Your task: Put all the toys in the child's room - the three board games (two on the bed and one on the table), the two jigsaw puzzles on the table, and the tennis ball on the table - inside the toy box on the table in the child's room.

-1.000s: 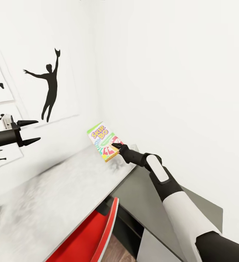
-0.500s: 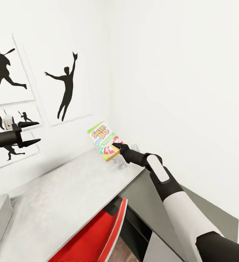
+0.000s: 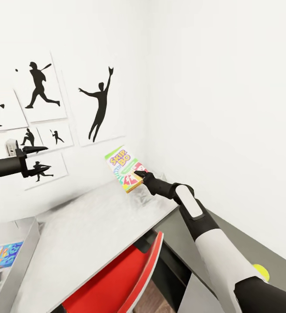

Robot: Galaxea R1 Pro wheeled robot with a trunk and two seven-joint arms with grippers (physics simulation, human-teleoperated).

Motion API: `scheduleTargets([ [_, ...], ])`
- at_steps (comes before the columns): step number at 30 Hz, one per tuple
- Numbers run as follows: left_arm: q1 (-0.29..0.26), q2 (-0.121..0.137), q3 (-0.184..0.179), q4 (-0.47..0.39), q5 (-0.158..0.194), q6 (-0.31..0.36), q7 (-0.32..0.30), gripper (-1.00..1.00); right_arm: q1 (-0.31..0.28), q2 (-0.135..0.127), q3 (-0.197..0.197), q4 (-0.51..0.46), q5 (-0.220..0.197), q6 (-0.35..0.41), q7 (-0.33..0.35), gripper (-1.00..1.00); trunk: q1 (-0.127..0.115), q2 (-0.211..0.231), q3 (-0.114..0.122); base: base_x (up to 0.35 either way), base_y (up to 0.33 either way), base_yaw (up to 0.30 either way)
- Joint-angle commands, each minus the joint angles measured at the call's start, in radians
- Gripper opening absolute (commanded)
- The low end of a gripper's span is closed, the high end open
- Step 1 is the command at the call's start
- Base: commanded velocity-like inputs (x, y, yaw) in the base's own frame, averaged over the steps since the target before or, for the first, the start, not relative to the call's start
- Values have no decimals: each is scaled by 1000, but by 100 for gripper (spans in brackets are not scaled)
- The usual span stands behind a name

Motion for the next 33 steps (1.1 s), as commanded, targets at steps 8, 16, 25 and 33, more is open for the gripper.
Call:
scheduleTargets([
  [8, -2, 1, -5, 1, 5, 1, -1, 100, -1, 1, 1, -3, -7, 2, -8, -100, 1, -2, -2, 0, 16, 2],
  [16, -2, 1, -5, 1, 5, 1, -1, 100, -1, 3, 2, -3, -2, 2, -8, -100, 1, -2, -2, 0, 103, 26],
  [25, -2, 1, -5, 1, 4, 1, 1, 100, -1, 3, 2, -1, -1, 1, -8, -100, 1, -2, 1, 0, 92, 232],
  [33, -2, 1, -6, 1, 4, 1, 1, 100, -1, 3, 2, -1, -1, 1, -8, -100, 1, -2, 2, 0, 4, 52],
])
